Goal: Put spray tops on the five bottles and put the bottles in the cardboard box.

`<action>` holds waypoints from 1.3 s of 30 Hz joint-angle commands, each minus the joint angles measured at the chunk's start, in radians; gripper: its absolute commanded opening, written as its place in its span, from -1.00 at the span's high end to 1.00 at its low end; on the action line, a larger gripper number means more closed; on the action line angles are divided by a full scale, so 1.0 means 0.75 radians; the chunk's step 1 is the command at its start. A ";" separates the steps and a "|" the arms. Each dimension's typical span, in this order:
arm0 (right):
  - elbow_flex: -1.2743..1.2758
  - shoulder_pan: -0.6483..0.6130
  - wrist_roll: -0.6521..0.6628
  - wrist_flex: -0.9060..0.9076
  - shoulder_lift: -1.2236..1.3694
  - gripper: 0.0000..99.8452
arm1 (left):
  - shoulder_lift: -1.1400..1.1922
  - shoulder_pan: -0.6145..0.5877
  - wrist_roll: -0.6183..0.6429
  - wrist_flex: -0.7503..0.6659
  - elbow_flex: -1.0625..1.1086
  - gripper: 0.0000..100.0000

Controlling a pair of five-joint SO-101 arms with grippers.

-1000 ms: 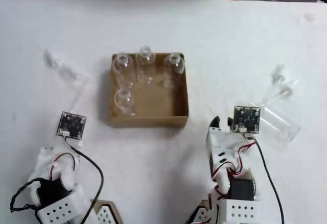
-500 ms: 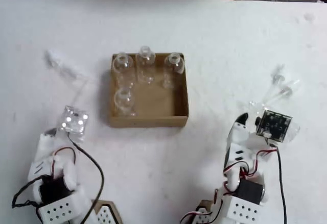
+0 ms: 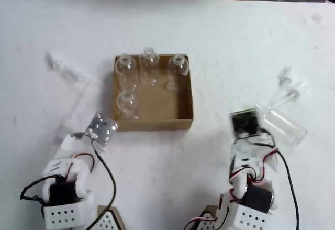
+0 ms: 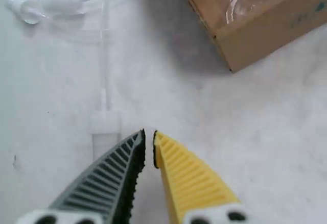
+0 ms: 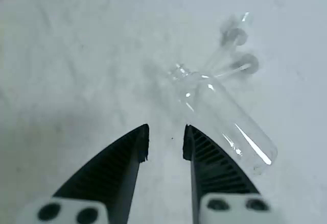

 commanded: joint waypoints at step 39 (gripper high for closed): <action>-2.042 0.026 0.718 0.776 2.286 0.63 | -0.007 -0.028 -0.016 0.043 -0.004 0.92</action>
